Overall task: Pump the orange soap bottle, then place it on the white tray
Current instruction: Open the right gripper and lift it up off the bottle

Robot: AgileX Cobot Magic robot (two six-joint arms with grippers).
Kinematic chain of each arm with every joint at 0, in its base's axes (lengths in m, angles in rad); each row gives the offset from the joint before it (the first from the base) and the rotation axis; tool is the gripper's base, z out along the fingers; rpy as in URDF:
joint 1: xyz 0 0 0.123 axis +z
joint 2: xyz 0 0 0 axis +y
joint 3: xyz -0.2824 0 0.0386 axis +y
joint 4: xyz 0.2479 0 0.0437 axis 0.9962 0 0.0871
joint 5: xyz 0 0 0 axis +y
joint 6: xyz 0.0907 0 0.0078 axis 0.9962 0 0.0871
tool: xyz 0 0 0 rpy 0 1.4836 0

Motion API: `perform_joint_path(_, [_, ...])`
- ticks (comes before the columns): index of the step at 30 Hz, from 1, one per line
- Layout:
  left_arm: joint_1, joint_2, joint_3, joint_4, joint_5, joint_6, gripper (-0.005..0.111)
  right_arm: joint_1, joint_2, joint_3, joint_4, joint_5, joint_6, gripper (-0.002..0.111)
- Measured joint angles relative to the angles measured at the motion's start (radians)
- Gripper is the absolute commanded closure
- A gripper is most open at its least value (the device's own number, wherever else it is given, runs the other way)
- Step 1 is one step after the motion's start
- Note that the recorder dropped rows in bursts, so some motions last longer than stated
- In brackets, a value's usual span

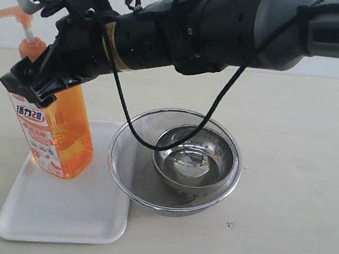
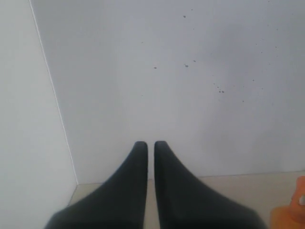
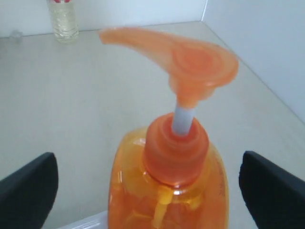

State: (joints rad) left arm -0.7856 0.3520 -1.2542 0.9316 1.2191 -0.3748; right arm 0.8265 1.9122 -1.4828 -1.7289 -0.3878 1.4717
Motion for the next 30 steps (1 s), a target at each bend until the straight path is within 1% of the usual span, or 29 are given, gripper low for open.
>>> perform_joint_path(9, [0.0,0.0,0.0,-0.021,0.0,0.0,0.102,-0.012,-0.057,0.0,-0.012,-0.026,0.017,0.015])
perform_joint_path(13, [0.0,0.0,0.0,-0.026,0.0,0.0,0.102,-0.052,-0.072,0.002,-0.014,-0.077,0.035,0.015])
perform_joint_path(15, [0.0,0.0,0.0,-0.026,0.002,0.0,0.102,-0.083,-0.084,0.012,-0.016,-0.098,0.048,0.019])
perform_joint_path(17, [0.0,0.0,0.0,-0.026,0.002,0.0,0.102,-0.114,-0.096,0.027,-0.016,-0.123,0.058,0.031])
perform_joint_path(19, [0.0,0.0,0.0,-0.026,0.002,0.0,0.102,-0.149,-0.106,0.041,-0.016,-0.155,0.065,0.048])
perform_joint_path(20, [0.0,0.0,0.0,-0.026,0.002,0.0,0.102,-0.161,-0.108,0.048,-0.016,-0.171,0.065,0.059])
perform_joint_path(21, [0.0,0.0,0.0,-0.026,0.002,0.0,0.102,-0.176,-0.11,0.055,-0.016,-0.191,0.068,0.065])
perform_joint_path(22, [0.0,0.0,0.0,-0.026,0.002,0.0,0.102,-0.189,-0.11,0.058,-0.016,-0.213,0.071,0.07])
perform_joint_path(25, [0.0,0.0,0.0,-0.034,0.002,0.0,0.102,-0.212,-0.111,0.06,-0.019,-0.247,0.078,0.079])
perform_joint_path(28, [0.0,0.0,0.0,-0.051,0.002,0.0,0.102,-0.22,-0.113,0.06,-0.019,-0.262,0.088,0.097])
perform_joint_path(29, [0.0,0.0,0.0,-0.059,0.002,0.0,0.102,-0.221,-0.113,0.06,-0.019,-0.266,0.09,0.107])
perform_joint_path(30, [0.0,0.0,0.0,-0.066,0.002,0.0,0.102,-0.221,-0.113,0.06,-0.019,-0.271,0.09,0.108])
